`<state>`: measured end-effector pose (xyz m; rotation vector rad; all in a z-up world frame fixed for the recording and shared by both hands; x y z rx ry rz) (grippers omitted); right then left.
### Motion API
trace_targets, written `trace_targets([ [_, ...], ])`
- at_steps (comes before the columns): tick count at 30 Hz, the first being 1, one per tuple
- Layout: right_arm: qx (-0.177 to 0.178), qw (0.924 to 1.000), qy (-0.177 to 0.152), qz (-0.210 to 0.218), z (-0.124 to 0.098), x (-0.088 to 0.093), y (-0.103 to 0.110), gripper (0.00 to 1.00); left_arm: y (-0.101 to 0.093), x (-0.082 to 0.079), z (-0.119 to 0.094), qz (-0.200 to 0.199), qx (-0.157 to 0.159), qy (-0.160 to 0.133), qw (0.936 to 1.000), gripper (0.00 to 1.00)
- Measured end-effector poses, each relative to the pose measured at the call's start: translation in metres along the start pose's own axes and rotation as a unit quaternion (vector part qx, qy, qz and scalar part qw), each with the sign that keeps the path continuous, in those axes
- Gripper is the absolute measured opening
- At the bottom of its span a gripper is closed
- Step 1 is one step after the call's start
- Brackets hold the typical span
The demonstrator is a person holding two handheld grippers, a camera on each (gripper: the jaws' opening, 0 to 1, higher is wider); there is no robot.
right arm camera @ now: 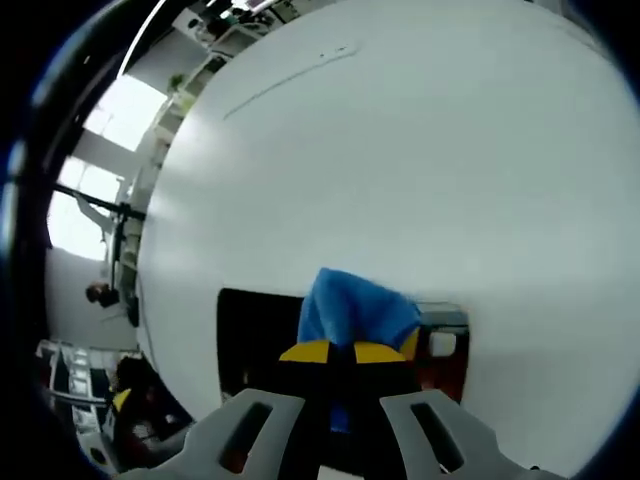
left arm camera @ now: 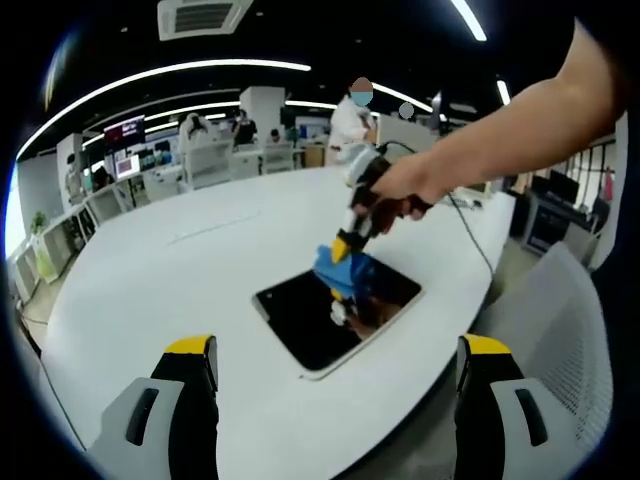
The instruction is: Wipe the mirror surface with the cleaning cloth until all visible marks leave the cleaned area.
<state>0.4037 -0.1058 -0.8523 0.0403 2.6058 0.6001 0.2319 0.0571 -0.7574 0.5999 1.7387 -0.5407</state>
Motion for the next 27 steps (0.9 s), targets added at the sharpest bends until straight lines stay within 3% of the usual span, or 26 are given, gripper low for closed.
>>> trace_targets([
  [27, -0.014, 0.9984, 0.01, -0.053, 0.04, 0.001, 0.074, 0.0, -0.004, 0.0, 0.0, -0.005, 0.008, 0.001, 1.0, 1.0],
])
Point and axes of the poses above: the point that each gripper's makers call its tool centre point, and the gripper's own axes: z roughly forward along the fingers, y roughly to its left, x roughly out of its underside, the point moved 2 cm from there along -z, roughly backward along the fingers, and after that the axes turned 15 degrees about -y, right-handed, at the moved point
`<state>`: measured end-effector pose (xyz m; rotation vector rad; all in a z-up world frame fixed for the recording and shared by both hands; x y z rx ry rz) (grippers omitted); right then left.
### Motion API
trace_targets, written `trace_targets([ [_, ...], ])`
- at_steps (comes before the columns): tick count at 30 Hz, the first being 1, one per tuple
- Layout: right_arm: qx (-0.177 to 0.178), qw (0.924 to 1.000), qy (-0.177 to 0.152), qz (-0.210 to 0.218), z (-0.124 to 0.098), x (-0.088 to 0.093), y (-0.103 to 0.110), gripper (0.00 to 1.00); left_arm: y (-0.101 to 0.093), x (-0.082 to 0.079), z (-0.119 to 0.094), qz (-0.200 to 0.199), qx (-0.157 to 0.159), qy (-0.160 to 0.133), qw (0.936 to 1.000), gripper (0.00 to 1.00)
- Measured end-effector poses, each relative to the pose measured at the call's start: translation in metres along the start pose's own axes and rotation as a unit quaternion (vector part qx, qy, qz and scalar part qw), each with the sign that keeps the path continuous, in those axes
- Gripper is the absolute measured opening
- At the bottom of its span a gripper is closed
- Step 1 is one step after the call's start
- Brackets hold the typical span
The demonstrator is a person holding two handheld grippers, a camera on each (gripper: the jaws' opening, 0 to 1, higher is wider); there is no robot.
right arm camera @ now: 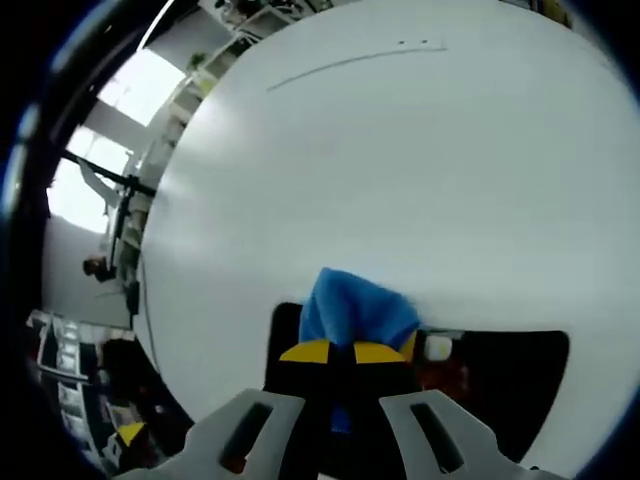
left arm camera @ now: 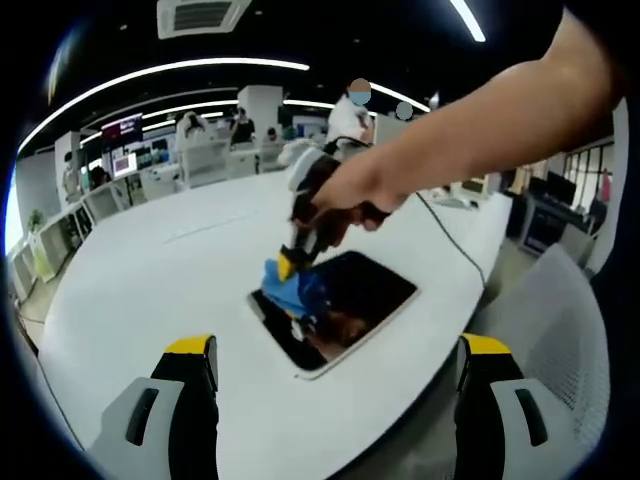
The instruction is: Wipe the mirror surface with the cleaning cloth until all visible marks leave the cleaned area.
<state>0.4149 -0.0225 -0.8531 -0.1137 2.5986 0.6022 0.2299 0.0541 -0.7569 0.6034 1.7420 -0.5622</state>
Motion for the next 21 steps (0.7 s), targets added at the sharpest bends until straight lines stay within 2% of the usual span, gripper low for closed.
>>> trace_targets([
  [17, -0.019, 0.9998, 0.003, -0.011, 0.016, -0.005, 0.029, 0.0, 0.0, 0.001, 0.0, -0.004, 0.002, 0.0, 1.0, 1.0],
  [21, -0.022, 0.9997, -0.002, 0.013, 0.014, -0.004, 0.034, 0.01, -0.001, 0.001, 0.0, -0.004, 0.005, 0.002, 1.0, 1.0],
])
Point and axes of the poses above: the point that each gripper's makers call its tool centre point, and the gripper's own axes: z roughly forward along the fingers, y roughly to its left, x roughly out of its underside, the point moved 2 cm from there along -z, roughly backward along the fingers, and after that the axes turned 15 degrees about -y, right-handed, at the moved point
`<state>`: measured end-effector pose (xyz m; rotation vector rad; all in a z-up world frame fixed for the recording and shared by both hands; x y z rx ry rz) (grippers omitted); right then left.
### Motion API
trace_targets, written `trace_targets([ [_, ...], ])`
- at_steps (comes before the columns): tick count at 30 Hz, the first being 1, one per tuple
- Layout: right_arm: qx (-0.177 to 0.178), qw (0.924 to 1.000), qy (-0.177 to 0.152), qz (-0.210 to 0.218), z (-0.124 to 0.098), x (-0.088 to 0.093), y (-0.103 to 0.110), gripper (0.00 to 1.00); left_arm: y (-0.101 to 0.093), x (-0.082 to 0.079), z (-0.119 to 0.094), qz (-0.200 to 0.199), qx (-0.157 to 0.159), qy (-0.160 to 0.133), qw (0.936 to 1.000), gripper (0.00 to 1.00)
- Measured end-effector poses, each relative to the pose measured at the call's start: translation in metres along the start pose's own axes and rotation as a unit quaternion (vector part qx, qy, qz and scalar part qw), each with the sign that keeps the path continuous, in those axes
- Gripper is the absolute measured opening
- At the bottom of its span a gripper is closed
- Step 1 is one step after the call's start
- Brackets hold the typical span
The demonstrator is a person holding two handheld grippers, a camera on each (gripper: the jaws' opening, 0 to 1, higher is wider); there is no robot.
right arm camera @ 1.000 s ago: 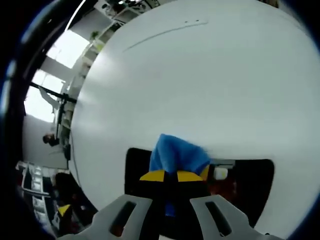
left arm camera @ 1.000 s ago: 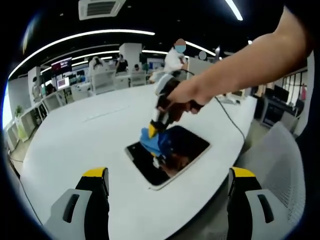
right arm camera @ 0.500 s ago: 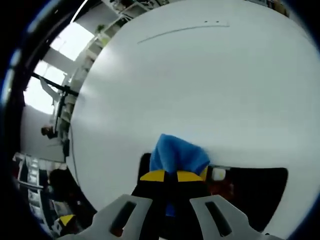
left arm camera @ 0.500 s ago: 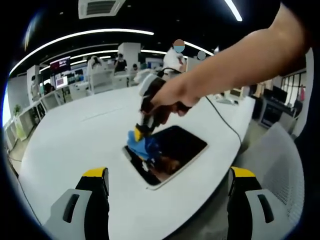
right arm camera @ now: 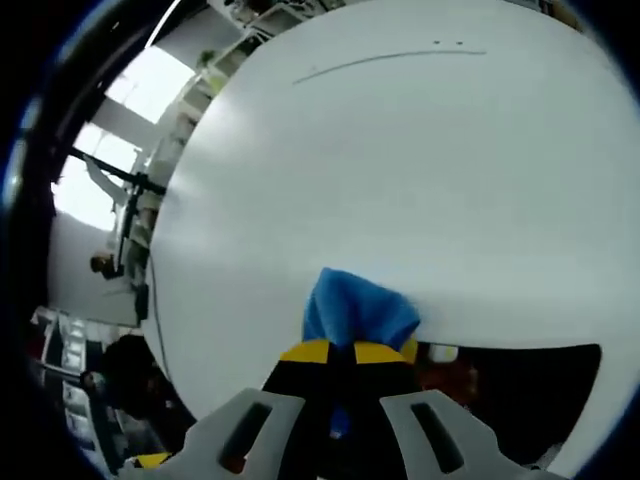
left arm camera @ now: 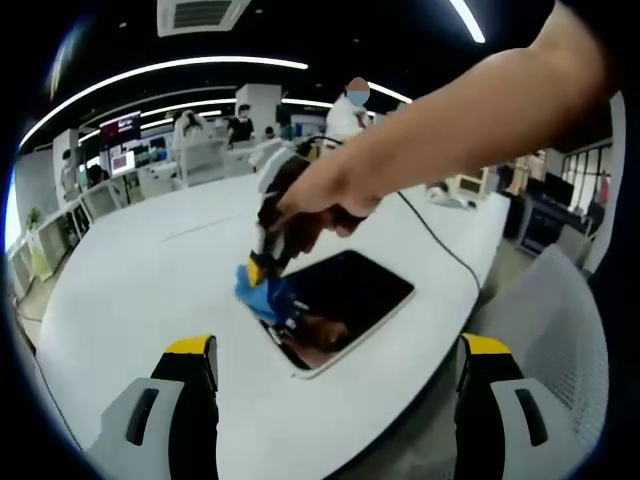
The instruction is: Wipe the mirror surface with the cleaning cloth until all visible marks leave the cleaned area.
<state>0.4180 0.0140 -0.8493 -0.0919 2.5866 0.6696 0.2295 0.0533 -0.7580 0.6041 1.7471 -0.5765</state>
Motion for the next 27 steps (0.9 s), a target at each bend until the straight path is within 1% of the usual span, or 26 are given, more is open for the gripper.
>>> trace_targets([
  [4, 0.001, 0.9999, 0.0, -0.011, 0.002, -0.001, 0.002, 0.0, 0.0, 0.0, 0.0, -0.001, 0.001, 0.002, 1.0, 1.0],
  [7, -0.005, 0.9999, 0.001, -0.012, 0.003, -0.001, 0.0, 0.0, 0.0, 0.001, 0.0, 0.0, 0.001, 0.003, 1.0, 1.0],
  [10, -0.009, 0.9999, -0.003, -0.009, 0.004, -0.002, -0.001, 0.0, 0.0, 0.001, 0.0, 0.0, 0.0, 0.003, 1.0, 1.0],
  [17, -0.01, 0.9996, -0.014, -0.021, 0.007, -0.002, -0.002, 0.0, 0.001, 0.002, 0.0, 0.002, 0.0, 0.002, 1.0, 1.0],
  [22, -0.008, 0.9991, -0.022, -0.037, 0.004, 0.003, 0.001, 0.0, 0.0, 0.002, 0.0, 0.004, -0.001, 0.002, 1.0, 1.0],
  [27, -0.013, 0.9992, -0.017, -0.034, 0.001, 0.009, 0.003, 0.0, 0.0, 0.001, 0.0, 0.007, -0.003, 0.001, 1.0, 1.0],
])
Point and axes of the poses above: the point that each gripper's makers call its tool centre point, and the gripper's own axes: z roughly forward along the fingers, y roughly to its left, x roughly out of its underside, the point moved 2 cm from there along -z, roughly backward along the fingers, and after that the axes turned 15 degrees about -y, right-handed, at the moved point
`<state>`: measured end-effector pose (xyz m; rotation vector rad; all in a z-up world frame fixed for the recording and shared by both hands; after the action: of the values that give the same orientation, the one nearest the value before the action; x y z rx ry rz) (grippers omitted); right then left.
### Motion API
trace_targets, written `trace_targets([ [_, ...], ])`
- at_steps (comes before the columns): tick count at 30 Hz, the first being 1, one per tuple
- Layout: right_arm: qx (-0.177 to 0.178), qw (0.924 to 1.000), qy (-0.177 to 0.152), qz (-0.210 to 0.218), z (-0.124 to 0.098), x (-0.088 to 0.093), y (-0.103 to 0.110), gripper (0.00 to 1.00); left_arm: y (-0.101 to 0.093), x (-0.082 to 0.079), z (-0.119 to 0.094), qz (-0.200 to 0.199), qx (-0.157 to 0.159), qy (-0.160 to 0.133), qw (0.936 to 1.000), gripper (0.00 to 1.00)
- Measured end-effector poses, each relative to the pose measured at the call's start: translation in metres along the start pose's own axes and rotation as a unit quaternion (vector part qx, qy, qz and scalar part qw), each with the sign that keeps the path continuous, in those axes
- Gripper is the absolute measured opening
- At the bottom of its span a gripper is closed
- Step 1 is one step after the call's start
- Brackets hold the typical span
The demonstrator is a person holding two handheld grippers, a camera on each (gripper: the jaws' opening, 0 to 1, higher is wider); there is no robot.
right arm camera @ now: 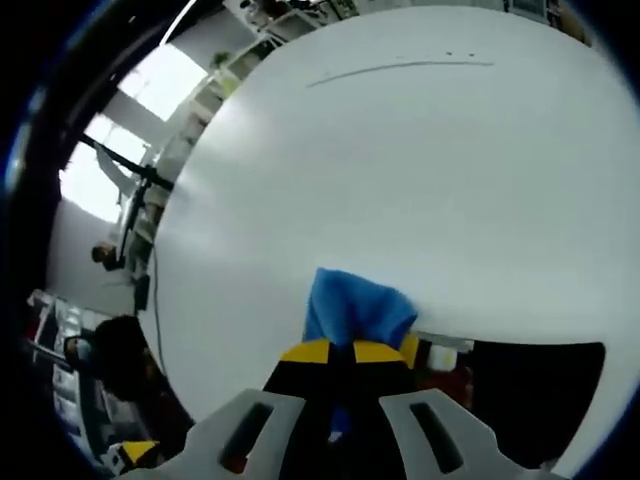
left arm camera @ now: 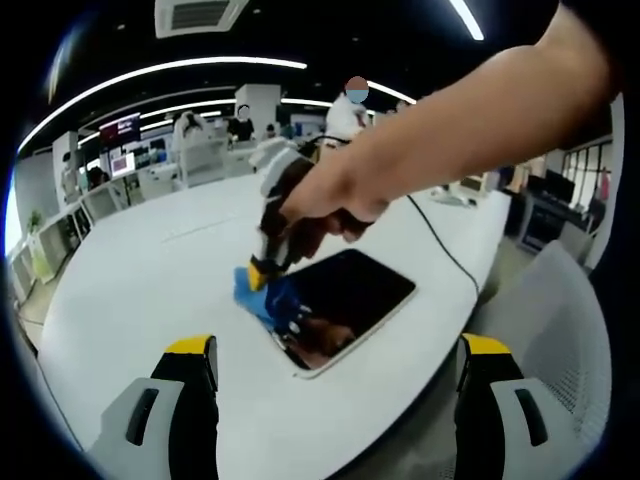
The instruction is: Wipe the mirror surface with the cleaning cloth until all visible marks leave the cleaned area.
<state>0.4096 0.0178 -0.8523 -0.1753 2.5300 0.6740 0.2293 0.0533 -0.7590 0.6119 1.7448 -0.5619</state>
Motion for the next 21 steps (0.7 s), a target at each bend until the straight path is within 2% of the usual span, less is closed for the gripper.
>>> trace_targets([
  [21, -0.017, 0.9998, 0.012, 0.005, -0.01, 0.025, 0.006, 0.0, 0.0, 0.0, 0.001, 0.007, -0.003, -0.001, 1.0, 1.0],
])
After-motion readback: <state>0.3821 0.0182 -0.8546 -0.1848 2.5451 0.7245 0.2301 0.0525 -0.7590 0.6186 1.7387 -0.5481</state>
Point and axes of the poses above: the point that each gripper's makers call its tool centre point, and the gripper's own axes: z roughly forward along the fingers, y roughly to its left, x roughly out of its underside, the point moved 2 cm from there along -z, roughly backward along the fingers, and after that the axes turned 15 degrees about -y, right-handed, at the moved point
